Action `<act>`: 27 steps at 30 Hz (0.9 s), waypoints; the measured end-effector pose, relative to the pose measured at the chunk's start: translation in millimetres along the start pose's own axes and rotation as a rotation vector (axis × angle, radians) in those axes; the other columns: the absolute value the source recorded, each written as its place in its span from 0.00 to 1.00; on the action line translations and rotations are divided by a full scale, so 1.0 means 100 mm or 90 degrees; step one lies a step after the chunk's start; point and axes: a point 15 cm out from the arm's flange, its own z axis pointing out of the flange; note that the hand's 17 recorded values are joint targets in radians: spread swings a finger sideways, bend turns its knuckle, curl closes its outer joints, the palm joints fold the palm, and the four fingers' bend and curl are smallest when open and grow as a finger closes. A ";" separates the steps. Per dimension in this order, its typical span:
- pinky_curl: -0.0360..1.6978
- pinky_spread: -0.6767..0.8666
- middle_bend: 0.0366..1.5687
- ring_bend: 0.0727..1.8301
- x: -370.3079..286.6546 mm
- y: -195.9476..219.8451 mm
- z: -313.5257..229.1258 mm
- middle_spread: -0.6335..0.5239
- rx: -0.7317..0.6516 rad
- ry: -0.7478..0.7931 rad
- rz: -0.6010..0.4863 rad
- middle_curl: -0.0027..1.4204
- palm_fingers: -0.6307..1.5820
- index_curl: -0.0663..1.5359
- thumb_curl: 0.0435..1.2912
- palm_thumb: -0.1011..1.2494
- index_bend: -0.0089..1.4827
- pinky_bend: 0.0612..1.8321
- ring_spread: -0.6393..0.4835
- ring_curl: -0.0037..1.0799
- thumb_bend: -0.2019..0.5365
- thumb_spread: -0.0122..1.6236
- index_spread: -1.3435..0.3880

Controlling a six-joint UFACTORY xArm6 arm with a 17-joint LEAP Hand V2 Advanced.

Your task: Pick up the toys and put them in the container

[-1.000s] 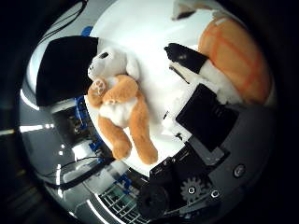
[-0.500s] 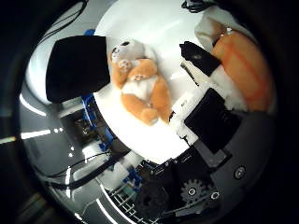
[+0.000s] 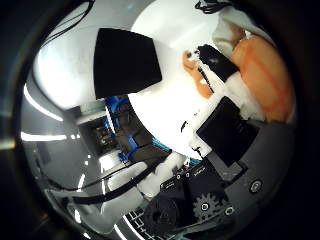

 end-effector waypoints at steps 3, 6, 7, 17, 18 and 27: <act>0.67 0.33 0.78 0.75 -0.32 -0.04 -0.20 0.32 0.028 0.008 -0.022 0.75 0.70 0.69 0.47 0.87 0.66 0.72 0.33 0.83 0.26 0.67 0.58; 0.68 0.33 0.78 0.75 -0.64 -0.09 -0.37 0.32 0.053 0.023 -0.037 0.75 0.70 0.70 0.48 0.87 0.66 0.71 0.33 0.83 0.25 0.66 0.58; 0.68 0.33 0.78 0.75 -0.74 -0.09 -0.43 0.32 0.062 0.029 -0.041 0.75 0.71 0.70 0.48 0.87 0.65 0.71 0.33 0.83 0.26 0.66 0.58; 0.71 0.33 0.77 0.74 -1.96 -0.49 -0.74 0.33 0.152 0.059 -0.100 0.74 0.72 0.70 0.49 0.86 0.64 0.68 0.33 0.83 0.25 0.64 0.58; 0.71 0.32 0.77 0.74 -2.10 -0.55 -0.76 0.33 0.164 0.062 -0.105 0.74 0.72 0.70 0.50 0.86 0.64 0.68 0.33 0.83 0.25 0.63 0.58; 0.73 0.32 0.76 0.72 -3.27 -1.00 -0.86 0.34 0.271 0.047 -0.151 0.73 0.74 0.70 0.51 0.85 0.61 0.65 0.34 0.82 0.25 0.60 0.58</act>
